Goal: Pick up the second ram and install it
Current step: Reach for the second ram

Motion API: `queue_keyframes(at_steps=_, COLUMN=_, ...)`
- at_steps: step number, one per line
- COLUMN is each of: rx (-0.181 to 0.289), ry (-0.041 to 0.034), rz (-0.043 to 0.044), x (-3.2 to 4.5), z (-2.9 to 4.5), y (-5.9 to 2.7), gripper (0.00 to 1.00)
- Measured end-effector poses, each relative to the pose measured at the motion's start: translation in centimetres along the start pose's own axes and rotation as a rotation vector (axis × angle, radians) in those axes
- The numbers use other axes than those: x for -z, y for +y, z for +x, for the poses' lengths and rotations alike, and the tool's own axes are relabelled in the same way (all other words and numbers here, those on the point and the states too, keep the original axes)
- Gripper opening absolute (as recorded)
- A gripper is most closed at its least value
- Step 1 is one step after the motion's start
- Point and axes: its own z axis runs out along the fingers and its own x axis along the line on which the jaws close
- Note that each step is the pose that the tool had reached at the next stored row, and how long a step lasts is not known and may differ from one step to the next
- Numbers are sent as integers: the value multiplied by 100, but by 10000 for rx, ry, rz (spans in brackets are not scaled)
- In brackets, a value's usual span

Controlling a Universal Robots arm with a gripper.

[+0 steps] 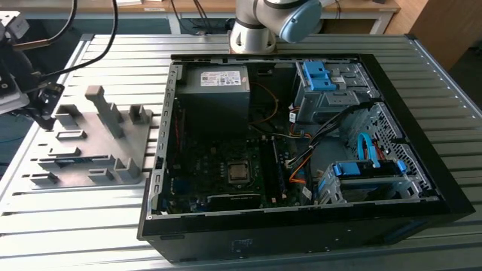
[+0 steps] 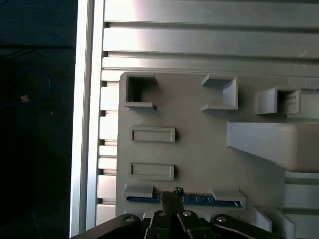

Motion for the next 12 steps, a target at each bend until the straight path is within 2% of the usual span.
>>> queue_keyframes(at_steps=5, rx=179, ry=43, rz=4, x=-89, z=-40, y=-20, gripper=10)
queue_keyframes(at_steps=12, rx=218, ry=51, rz=5, x=-217, z=-55, y=-170, gripper=10)
